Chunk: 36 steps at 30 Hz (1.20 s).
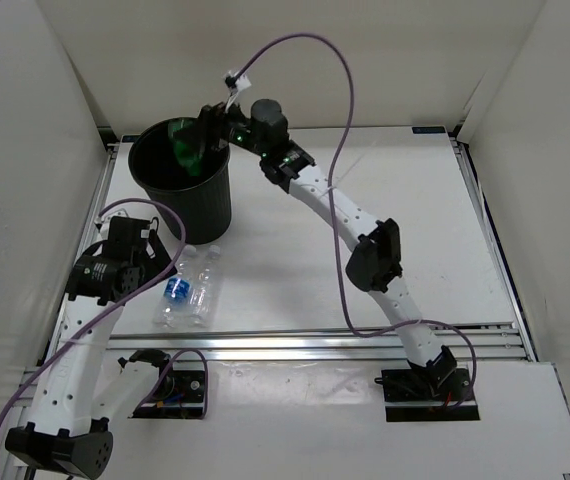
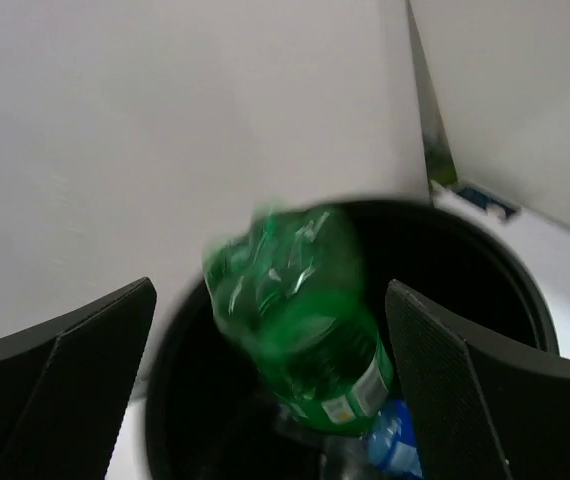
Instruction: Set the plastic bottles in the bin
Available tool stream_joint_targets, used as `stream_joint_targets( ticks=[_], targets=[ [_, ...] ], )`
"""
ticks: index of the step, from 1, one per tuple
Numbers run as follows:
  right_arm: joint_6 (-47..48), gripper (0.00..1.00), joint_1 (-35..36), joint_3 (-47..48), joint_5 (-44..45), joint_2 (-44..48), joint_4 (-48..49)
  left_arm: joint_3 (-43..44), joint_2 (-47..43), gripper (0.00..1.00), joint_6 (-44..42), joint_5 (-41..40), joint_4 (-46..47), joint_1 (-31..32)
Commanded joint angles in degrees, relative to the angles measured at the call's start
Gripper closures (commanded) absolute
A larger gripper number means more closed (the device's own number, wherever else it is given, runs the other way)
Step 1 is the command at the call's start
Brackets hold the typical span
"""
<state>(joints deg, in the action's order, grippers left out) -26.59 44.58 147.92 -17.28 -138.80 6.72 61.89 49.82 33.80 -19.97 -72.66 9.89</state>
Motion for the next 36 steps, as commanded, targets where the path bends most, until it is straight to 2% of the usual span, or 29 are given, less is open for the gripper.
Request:
stream_joint_targets(
  ticks=[1, 3, 4, 5, 6, 7, 8, 9, 10, 11, 12, 13, 14, 15, 17, 19, 21, 24, 30, 36],
  targets=[
    [6.7, 0.00, -0.5, 9.5, 3.6, 5.4, 4.4, 2.2, 0.3, 0.00, -3.6, 1.1, 1.4, 0.2],
    [7.3, 0.00, -1.1, 13.1, 6.6, 13.1, 0.6, 3.2, 0.9, 0.00, -3.6, 0.3, 2.0, 0.2],
    [7.3, 0.00, -1.7, 11.5, 11.4, 18.1, 0.6, 3.2, 0.9, 0.00, -2.3, -0.3, 2.7, 0.2],
    [7.3, 0.00, -3.4, -4.8, 13.9, 24.6, 8.2, 3.2, 0.9, 0.00, -1.3, -1.1, 3.3, 0.2],
    [6.6, 0.00, -4.9, -15.0, 16.5, 38.2, 14.4, 2.5, 0.9, 0.00, -0.7, -1.1, 4.1, 0.2],
    [-0.3, 0.00, -6.4, -21.9, 20.6, 43.3, 18.4, 1.4, -1.1, 0.00, -0.7, -1.1, 5.3, 0.2],
    [-5.5, 0.00, -10.3, -24.7, 24.8, 46.4, 15.8, -0.1, -2.3, 0.00, -1.8, 0.0, 6.8, 0.2],
    [-10.3, 0.00, -12.5, -21.6, 28.4, 47.9, 11.8, -4.0, -3.7, 0.00, -2.9, 1.8, 8.6, 0.2],
    [-13.0, 0.00, -16.5, -16.8, 26.4, 47.1, 6.9, -6.4, -6.8, 0.02, -6.8, 3.3, 13.0, 0.2],
    [-13.7, 0.00, -17.7, -11.0, 23.9, 45.1, -3.4, -7.9, -7.4, 0.02, -8.0, 5.5, 15.5, 0.2],
    [-14.5, 0.00, -19.8, 0.9, 20.0, 39.9, -9.4, -7.9, -6.8, 0.03, -8.7, 7.6, 15.5, 0.2],
    [-15.5, 0.00, -21.1, 3.2, 16.8, 38.2, -14.0, -8.7, -6.3, 0.05, -10.4, 9.4, 20.1, 0.2],
    [-16.9, 0.00, -22.5, 2.2, 12.9, 38.7, -19.1, -9.2, -5.5, 0.05, -11.6, 9.4, 21.1, 0.2],
    [-21.2, 0.00, -23.8, -1.6, 9.0, 40.4, -20.2, -9.2, -4.5, 0.05, -12.7, 10.2, 21.9, 0.2],
    [-25.3, 0.00, -26.9, -15.3, 0.7, 46.0, -24.6, -9.2, 0.2, 0.05, -14.8, 10.2, 22.4, 0.2],
    [-26.9, 0.00, -27.7, -19.1, -3.9, 46.9, -29.2, -11.1, 1.3, 0.04, -15.3, 11.0, 25.2, 0.2],
    [-24.9, 0.00, -27.0, -17.8, -7.6, 46.3, -36.2, -11.7, 3.0, 0.02, -15.1, 10.8, 27.1, 0.2],
    [-23.1, 0.00, -26.5, -17.0, -12.9, 45.7, -40.9, -14.3, 5.5, 0.01, -13.1, 12.3, 29.8, -0.3],
    [-23.1, 0.00, -28.1, -17.0, -16.1, 47.8, -42.0, -17.8, 9.6, 0.01, -14.0, 7.0, 32.9, -0.3],
    [-24.2, 0.00, -33.1, -14.3, -21.0, 47.8, -42.8, -22.1, 13.8, 0.01, -7.5, 5.4, 36.2, -0.3]
  ],
)
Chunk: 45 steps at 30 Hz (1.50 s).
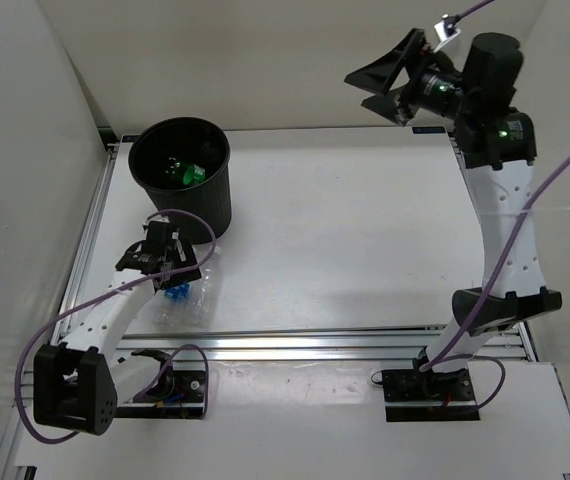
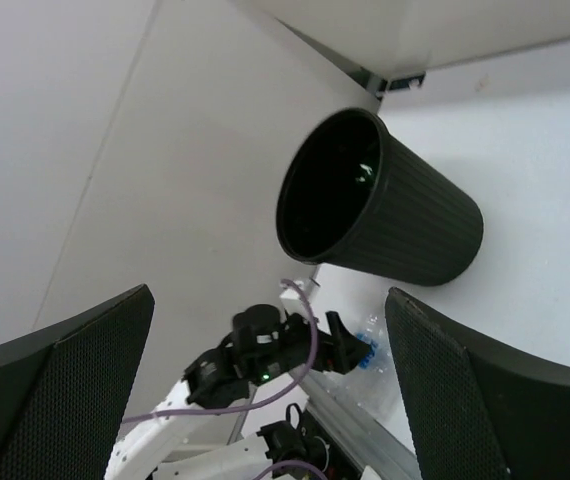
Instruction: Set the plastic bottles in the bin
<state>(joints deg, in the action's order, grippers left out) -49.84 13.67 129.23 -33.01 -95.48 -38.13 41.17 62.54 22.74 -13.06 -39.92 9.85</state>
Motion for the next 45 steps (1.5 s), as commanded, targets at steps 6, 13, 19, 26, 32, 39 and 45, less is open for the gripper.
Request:
stream_joint_targets(
  ticks=[6, 13, 19, 26, 32, 39, 45],
  targets=[
    [-2.3, 0.00, -7.7, 4.4, -10.7, 5.1, 1.6, -4.6, 4.8, 0.01, 8.2, -4.1, 7.0, -0.3],
    [-4.0, 0.00, -12.0, 4.4, -15.6, 5.1, 1.6, -7.2, 7.9, 0.33, 11.9, -6.4, 9.5, -0.3],
    [-4.0, 0.00, -13.8, 3.1, -16.1, 5.1, 1.6, -1.5, 6.0, 0.40, 16.3, -9.2, 0.2, -0.3],
    [-0.2, 0.00, -13.8, -6.8, -14.8, 10.0, 1.6, 21.1, -5.4, 0.40, 26.9, -15.8, -21.8, 3.5],
    [2.4, 0.00, -13.2, -14.5, -13.3, 11.6, 1.6, 38.9, -9.9, 0.37, 21.2, -16.6, -22.7, 6.6],
    [2.9, 0.00, -11.3, -11.9, -13.3, 9.3, 0.0, 53.7, 2.5, 0.31, 2.3, -24.1, -2.9, 6.6],
    [4.8, 0.00, -10.8, -10.1, -13.8, 8.7, -1.4, 67.4, 20.3, 0.29, -2.9, -28.2, 1.2, 6.1]
  ],
)
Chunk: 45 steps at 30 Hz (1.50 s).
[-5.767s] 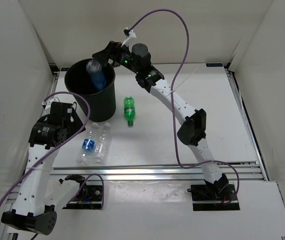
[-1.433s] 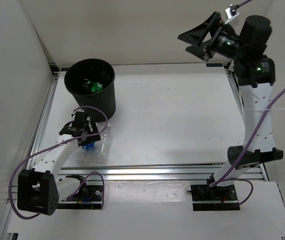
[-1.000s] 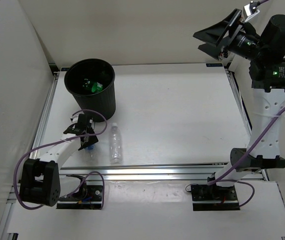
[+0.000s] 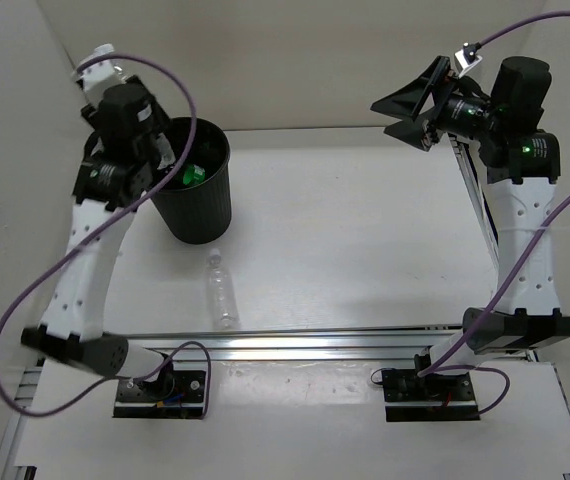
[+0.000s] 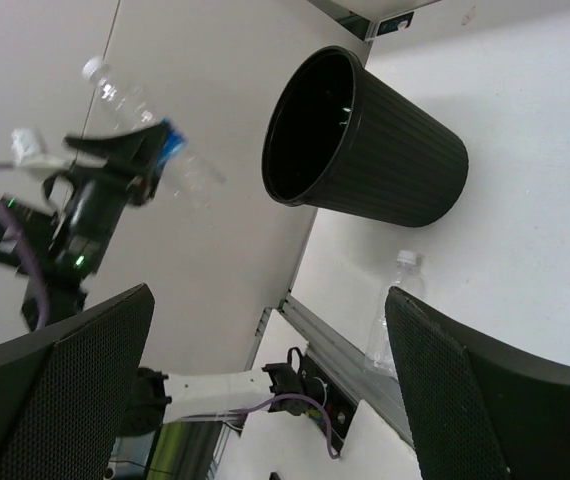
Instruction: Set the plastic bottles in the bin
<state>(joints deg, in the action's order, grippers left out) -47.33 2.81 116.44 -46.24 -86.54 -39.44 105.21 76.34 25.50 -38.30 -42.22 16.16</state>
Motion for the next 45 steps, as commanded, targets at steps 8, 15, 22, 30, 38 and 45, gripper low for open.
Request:
stream_joint_targets(
  ticks=[8, 15, 22, 30, 38, 45],
  targets=[
    [4.0, 0.00, 0.1, -0.4, -0.5, 3.7, -2.0, 6.9, 10.4, 0.00, -8.3, -21.0, 6.3, 4.1],
    [7.3, 0.00, 0.1, -6.3, 3.7, 8.9, -3.6, -13.1, -20.2, 0.00, 1.1, 12.0, 4.2, 10.7],
    [7.9, 0.00, 0.6, -10.4, 4.8, 11.3, -3.6, -45.9, -37.0, 0.00, 21.0, 27.6, -8.1, 11.3],
    [8.5, 0.00, 1.1, -9.8, 4.8, 10.8, -4.7, -59.4, -32.7, 0.00, 26.9, 24.6, -8.1, 11.8],
    [9.6, 0.00, 1.1, -7.6, 4.8, 10.8, -7.0, -61.0, -20.7, 0.00, 28.0, 20.3, -2.5, 13.4],
    [10.8, 0.00, 1.1, -4.8, 4.8, 9.6, -9.4, -60.4, -8.7, 0.00, 26.0, 19.7, 1.1, 15.2]
  ],
)
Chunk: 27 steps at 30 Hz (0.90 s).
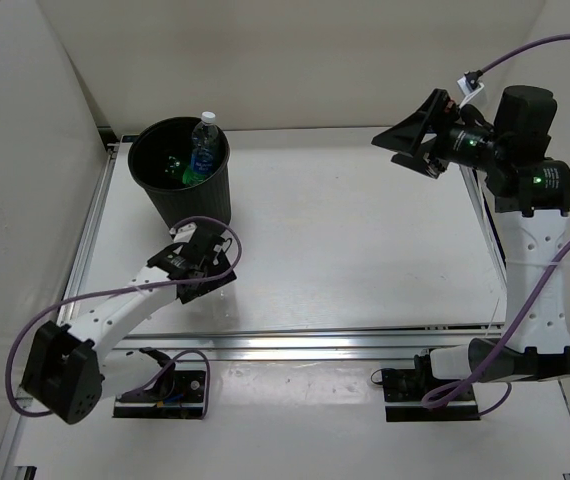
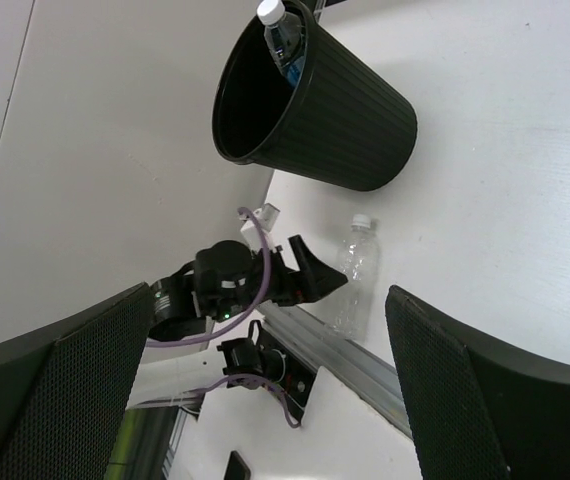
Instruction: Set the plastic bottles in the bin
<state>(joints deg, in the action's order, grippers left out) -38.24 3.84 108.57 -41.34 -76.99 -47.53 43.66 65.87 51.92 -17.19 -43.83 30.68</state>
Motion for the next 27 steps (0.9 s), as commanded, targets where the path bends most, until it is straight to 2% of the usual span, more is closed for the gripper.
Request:
stream_joint_targets(
  ticks=[1, 7, 9, 12, 17, 19, 20, 22, 27],
  targets=[
    [1.7, 0.00, 0.1, 3.6, -0.1, -0.5, -1.3, 0.6, 2.7, 0.00, -0.4, -1.4, 3.3, 0.7],
    [2.2, 0.00, -1.0, 3.6, -1.3, -0.5, -2.6, -1.6, 6.8, 0.00, 0.1, -0.8, 7.0, 0.7],
    [2.2, 0.00, -1.6, 3.6, -1.8, -0.5, -2.6, -3.0, 8.2, 0.06, 0.1, 0.0, 8.2, 0.7],
    [2.2, 0.00, -2.2, 3.0, -1.8, -0.5, -2.6, -3.5, 8.2, 0.21, 0.1, 0.8, 8.2, 0.7],
    [1.6, 0.00, -2.2, -0.1, -1.8, 0.0, -1.2, -4.1, 1.2, 0.28, 0.1, 0.2, 7.5, 0.7],
    [0.8, 0.00, -2.2, -2.5, -1.8, 0.6, 0.2, -1.9, -2.2, 0.33, 1.7, 0.2, 5.2, 0.7],
    [-0.1, 0.00, -2.2, -3.1, -1.8, 1.1, 1.4, -0.1, -3.3, 0.34, 2.6, -0.8, 0.3, 1.2],
    [-0.7, 0.00, -2.2, -3.9, -1.3, 1.1, 2.0, 6.8, -7.5, 0.34, 5.2, -4.1, -4.8, 2.2],
    [-1.8, 0.00, -2.2, -7.1, -0.7, 2.2, 3.8, 19.2, -16.0, 0.34, 2.5, -12.7, -7.7, 7.4]
  ],
)
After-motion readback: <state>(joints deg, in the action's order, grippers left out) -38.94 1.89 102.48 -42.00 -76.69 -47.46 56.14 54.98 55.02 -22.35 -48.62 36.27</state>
